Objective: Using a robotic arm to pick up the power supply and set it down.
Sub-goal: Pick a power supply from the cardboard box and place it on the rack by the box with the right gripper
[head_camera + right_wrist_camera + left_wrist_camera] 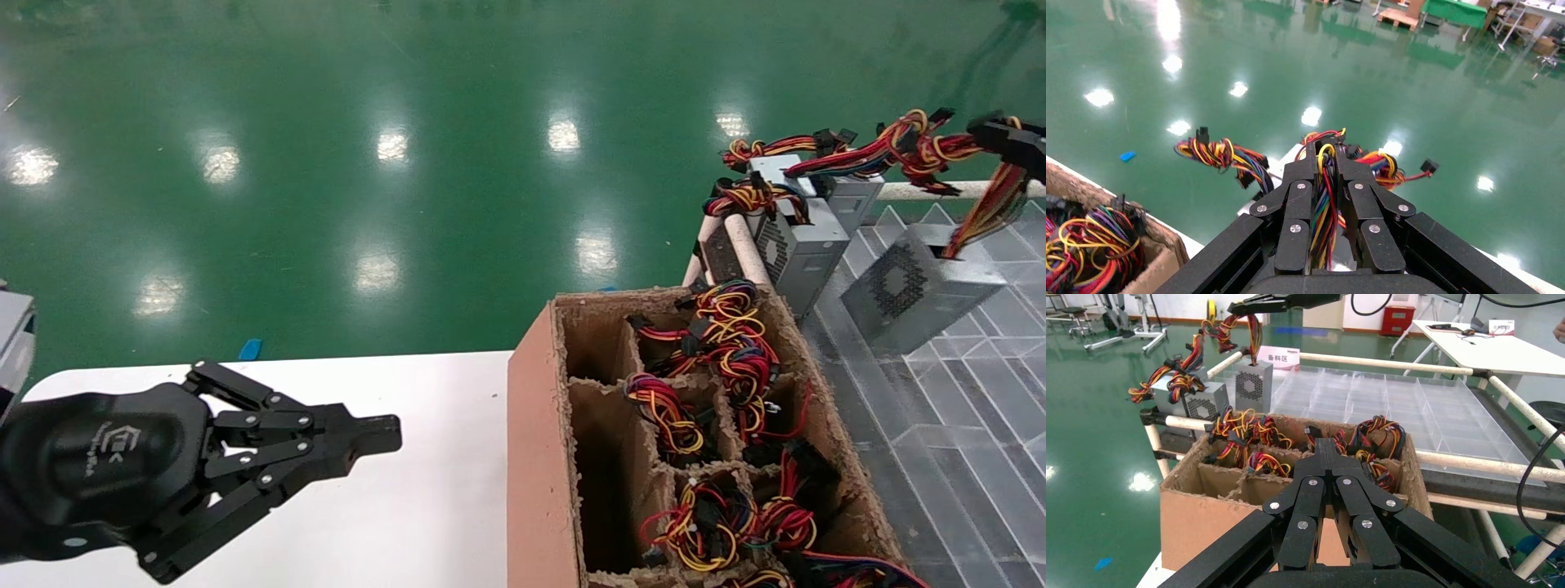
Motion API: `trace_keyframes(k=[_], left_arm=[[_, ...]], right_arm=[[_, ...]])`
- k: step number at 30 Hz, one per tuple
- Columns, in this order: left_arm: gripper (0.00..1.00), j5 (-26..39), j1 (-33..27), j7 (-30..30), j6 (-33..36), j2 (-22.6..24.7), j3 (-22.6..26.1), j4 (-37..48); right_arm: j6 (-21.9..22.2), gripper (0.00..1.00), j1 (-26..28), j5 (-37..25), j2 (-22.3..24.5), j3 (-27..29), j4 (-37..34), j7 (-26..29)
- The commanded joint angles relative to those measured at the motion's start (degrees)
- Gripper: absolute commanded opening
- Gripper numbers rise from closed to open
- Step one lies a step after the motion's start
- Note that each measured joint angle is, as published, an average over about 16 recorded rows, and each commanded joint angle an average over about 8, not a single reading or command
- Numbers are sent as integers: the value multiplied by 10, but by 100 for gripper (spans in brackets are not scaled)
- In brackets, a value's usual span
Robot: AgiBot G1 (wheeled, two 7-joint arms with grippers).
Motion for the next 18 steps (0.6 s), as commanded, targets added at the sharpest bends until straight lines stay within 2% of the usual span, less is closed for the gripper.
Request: trace_keyframes(k=[1, 11, 18], left_arm=[[0, 0, 0, 0, 0, 0, 0, 0], [0, 0, 0, 0, 0, 0, 0, 0], [0, 0, 0, 0, 0, 0, 0, 0]], right_arm=[[-2, 0, -2, 2, -3, 2, -2, -1], [-37, 0, 10, 2, -2, 1, 6, -5], [-28, 0, 11, -3, -8, -2, -3, -8]])
